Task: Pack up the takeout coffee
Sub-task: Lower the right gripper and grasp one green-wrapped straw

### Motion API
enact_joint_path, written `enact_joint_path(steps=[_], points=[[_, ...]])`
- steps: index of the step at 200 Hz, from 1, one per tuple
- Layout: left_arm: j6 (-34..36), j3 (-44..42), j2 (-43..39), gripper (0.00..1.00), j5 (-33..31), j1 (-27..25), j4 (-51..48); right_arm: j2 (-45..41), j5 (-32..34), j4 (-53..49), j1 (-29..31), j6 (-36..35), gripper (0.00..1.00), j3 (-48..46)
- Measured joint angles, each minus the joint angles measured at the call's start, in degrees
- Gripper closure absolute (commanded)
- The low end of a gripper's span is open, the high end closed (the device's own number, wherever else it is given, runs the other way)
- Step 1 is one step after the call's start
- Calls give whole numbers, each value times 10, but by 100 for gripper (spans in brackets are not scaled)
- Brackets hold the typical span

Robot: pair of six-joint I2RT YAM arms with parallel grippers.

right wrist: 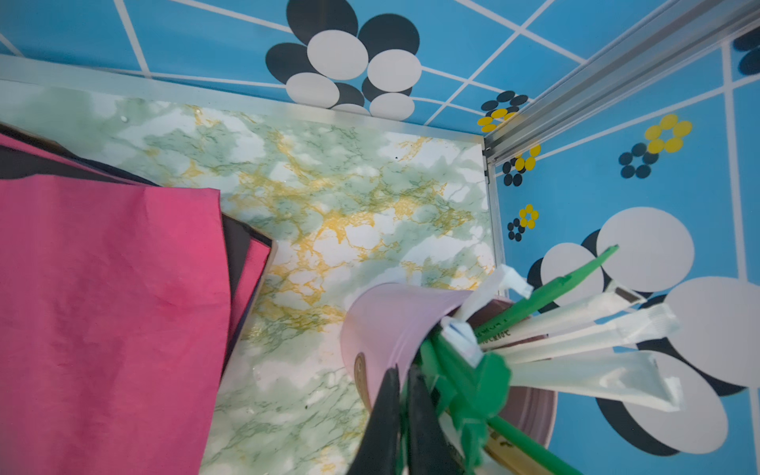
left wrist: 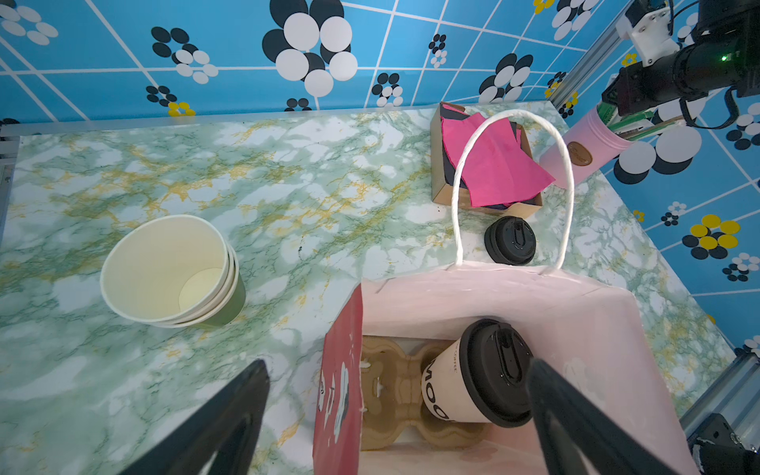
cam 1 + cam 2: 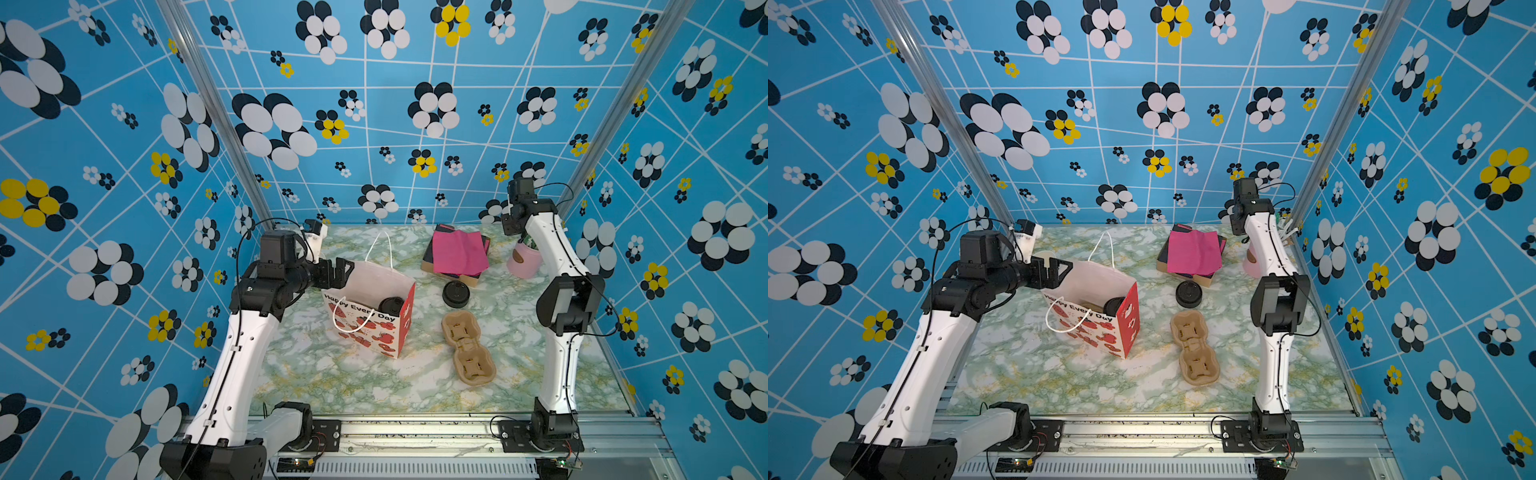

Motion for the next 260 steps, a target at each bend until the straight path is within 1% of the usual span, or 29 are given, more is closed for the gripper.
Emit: enact_joint_path(steps=[50, 90, 160, 260], points=[[0, 0, 0, 1, 3, 0, 0, 0, 20, 0, 0, -12, 100, 1], [0, 0, 0, 1, 4, 0, 0, -8, 18, -4, 0, -13, 100, 1], [-1, 0, 0, 1, 10, 0, 0, -121, -10, -21, 0, -2, 100, 2], [-4, 0, 0, 1, 17, 0, 2, -225, -60, -49, 0, 16, 100, 5]])
